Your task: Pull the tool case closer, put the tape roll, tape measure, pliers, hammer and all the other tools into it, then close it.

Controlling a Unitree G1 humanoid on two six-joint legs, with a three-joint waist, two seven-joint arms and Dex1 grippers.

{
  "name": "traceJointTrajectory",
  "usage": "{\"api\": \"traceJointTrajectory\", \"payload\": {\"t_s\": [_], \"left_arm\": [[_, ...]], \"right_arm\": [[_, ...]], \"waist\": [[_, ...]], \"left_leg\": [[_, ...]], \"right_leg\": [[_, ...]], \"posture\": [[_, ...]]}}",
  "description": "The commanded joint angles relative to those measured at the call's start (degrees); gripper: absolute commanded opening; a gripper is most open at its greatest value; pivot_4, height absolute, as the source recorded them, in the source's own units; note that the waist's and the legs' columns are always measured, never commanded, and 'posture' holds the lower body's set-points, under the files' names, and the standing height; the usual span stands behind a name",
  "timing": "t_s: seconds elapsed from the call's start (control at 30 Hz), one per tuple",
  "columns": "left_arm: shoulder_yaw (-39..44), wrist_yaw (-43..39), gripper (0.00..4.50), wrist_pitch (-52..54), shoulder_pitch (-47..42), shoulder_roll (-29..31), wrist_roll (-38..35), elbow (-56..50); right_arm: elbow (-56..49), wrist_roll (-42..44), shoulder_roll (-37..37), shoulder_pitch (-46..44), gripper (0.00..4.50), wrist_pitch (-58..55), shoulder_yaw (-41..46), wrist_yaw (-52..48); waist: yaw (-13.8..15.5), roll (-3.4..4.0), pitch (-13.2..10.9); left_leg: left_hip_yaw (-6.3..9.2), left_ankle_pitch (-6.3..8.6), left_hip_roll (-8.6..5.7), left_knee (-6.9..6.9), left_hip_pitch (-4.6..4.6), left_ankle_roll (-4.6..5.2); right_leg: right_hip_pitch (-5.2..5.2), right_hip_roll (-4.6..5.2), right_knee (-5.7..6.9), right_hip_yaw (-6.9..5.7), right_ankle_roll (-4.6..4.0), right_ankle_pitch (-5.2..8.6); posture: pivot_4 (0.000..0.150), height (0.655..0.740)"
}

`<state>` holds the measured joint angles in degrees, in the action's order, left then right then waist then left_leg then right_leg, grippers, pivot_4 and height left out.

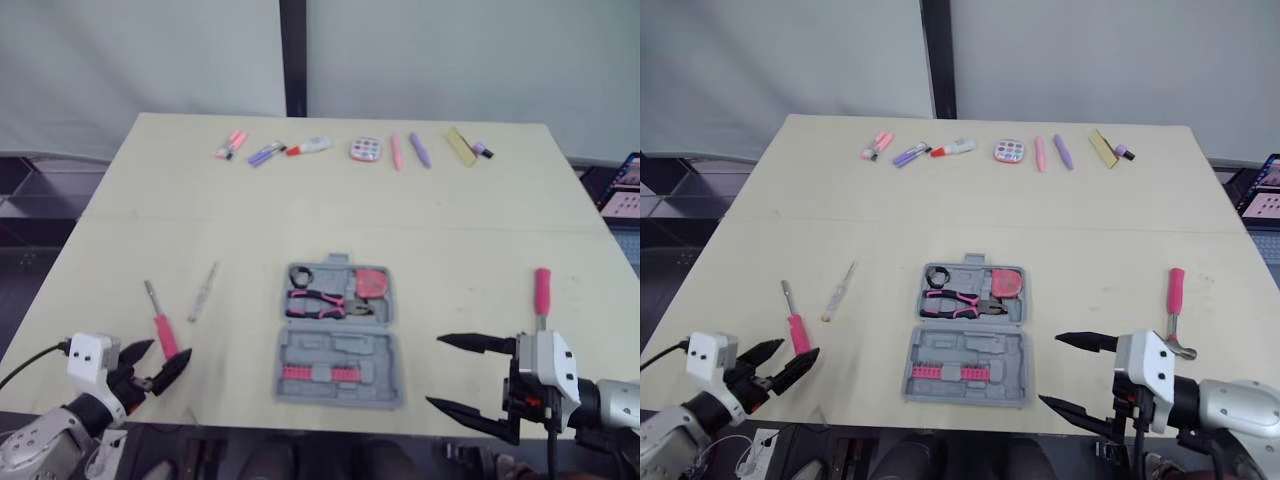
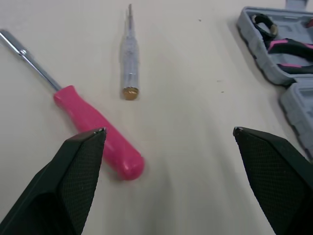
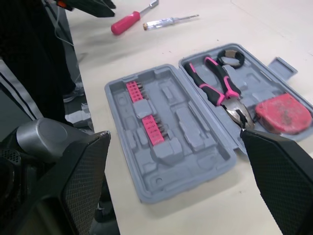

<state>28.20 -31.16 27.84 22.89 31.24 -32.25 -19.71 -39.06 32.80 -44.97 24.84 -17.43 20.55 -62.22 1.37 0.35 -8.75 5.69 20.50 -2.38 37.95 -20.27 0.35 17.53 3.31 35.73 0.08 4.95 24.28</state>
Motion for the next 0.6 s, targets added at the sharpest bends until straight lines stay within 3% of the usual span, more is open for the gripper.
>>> {"api": "traceJointTrajectory", "payload": {"t_s": [0.03,0.3,0.6], "left_arm": [[0.6,-0.7,4.46,-4.0,-1.4,0.1,2.0,1.1],[-2.1,3.4,4.46,0.7,-0.2,-1.0,1.1,-12.2],[-1.6,17.7,4.46,21.4,-14.5,1.8,-2.1,-19.1]], "right_arm": [[-1.2,0.9,0.6,-0.2,4.5,1.3,-0.5,0.2],[-0.3,0.2,1.2,0.4,4.5,1.8,-1.5,1.1],[0.4,-0.2,0.8,0.0,4.5,1.8,-1.9,1.7]], "waist": [[0.0,0.0,0.0],[0.0,-0.02,0.0],[0.0,-0.01,0.0]], "left_leg": [[0.01,0.0,0.0,0.0,0.0,0.0],[0.01,0.01,0.02,0.01,-0.01,-0.02],[0.01,0.01,0.01,0.02,0.0,-0.01]], "right_leg": [[0.01,0.0,0.01,-0.01,0.0,0.0],[0.01,-0.01,0.1,0.01,0.0,0.0],[0.0,-0.03,0.24,0.02,0.01,0.0]], "posture": [[0.15,0.7336],[0.15,0.7336],[0.15,0.7336]]}}
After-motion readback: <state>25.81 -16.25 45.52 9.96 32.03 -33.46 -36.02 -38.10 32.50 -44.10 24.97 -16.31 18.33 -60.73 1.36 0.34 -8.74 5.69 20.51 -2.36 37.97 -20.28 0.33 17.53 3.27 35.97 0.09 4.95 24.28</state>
